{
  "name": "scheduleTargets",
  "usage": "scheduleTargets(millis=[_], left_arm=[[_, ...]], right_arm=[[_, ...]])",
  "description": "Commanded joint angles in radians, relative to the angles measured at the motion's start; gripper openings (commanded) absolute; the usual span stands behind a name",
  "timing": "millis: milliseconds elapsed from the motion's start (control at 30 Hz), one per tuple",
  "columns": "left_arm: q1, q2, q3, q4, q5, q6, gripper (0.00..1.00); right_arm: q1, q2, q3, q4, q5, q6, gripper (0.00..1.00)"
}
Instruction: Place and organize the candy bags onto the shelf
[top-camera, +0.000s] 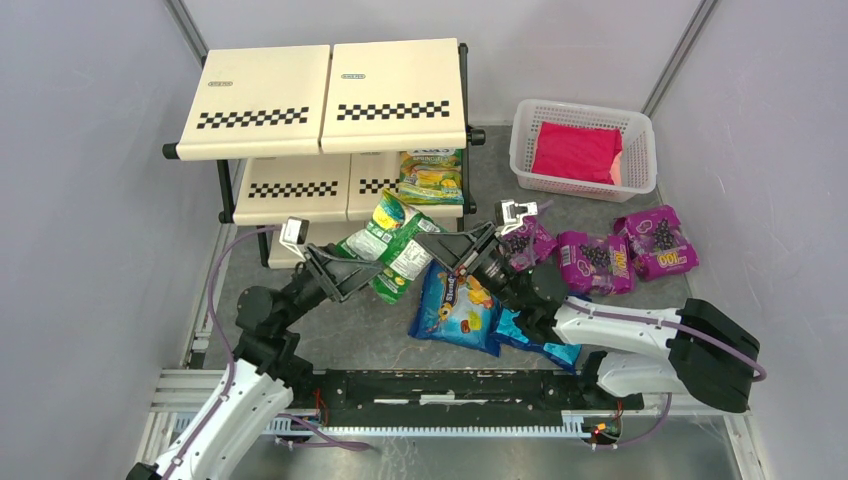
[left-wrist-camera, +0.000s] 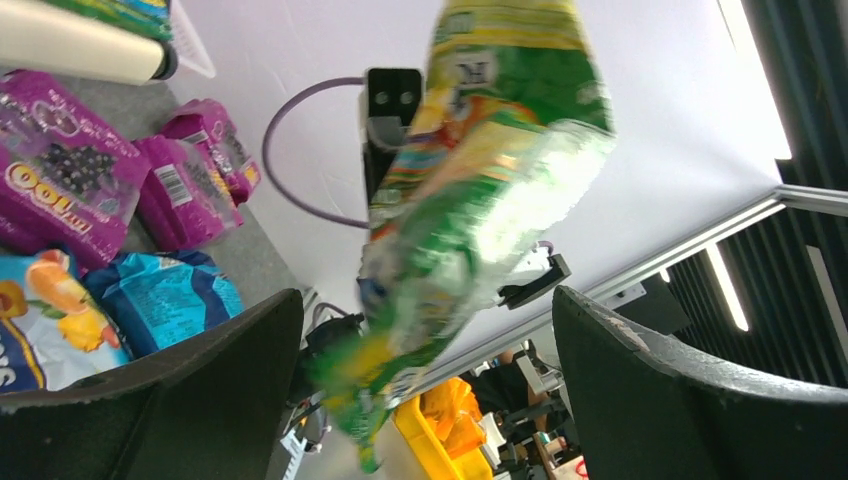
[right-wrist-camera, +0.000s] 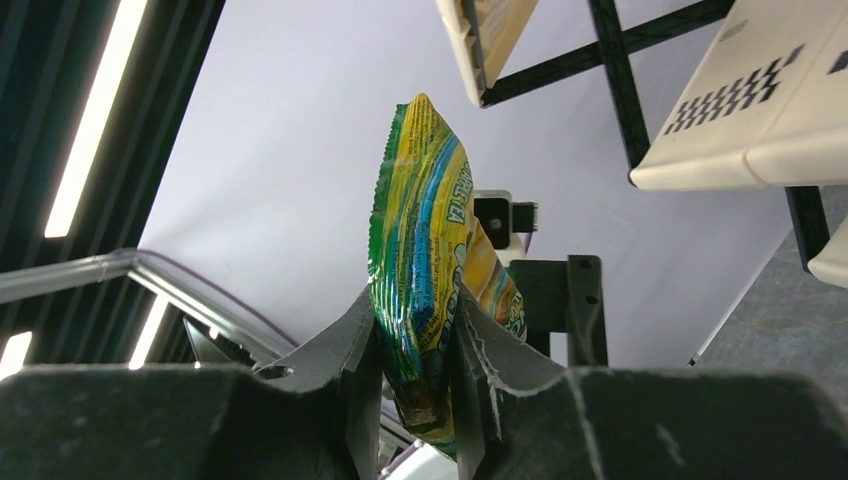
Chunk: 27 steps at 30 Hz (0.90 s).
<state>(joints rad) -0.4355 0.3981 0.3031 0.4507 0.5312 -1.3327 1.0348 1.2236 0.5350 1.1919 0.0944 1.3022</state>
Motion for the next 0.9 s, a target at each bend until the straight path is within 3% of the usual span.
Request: scheduleTargets(millis=[0,167,233,400,533,633,867], left_arm=[[-0.005,0.021,0.058,0.146,0.023,-0.042,1.0],[-0.003,0.071,0.145,0.012,0.003,0.028,0.99],[-0.003,0.088,0.16,-0.049,-0.018,0.034,0.91],[-0.004,0.078,0.06,0.008,-0.101,-0.07,0.67],[-0.004,0.051,0.02,0.037,-0.142,-0.125,0.64],[-0.004,0.037,0.05,-0.056,-0.175,-0.099,0.49],[-0.003,0.044,0.076,-0.122,-0.229,-0.132,0.28]], right_arm=[[0.018,0.009,0.041,0.081,0.133,0.046,0.01],[0.036,0.013,0.031,0.065,0.169,0.011,0.01],[0.039,0.015,0.035,0.037,0.168,-0.004,0.01],[0.042,0.003,0.03,-0.008,0.187,-0.042,0.01],[0.043,0.009,0.015,0.011,0.197,-0.042,0.01],[0.042,0.028,0.02,0.024,0.192,-0.042,0.03],[0.041,0.017,0.006,-0.01,0.176,-0.095,0.18]])
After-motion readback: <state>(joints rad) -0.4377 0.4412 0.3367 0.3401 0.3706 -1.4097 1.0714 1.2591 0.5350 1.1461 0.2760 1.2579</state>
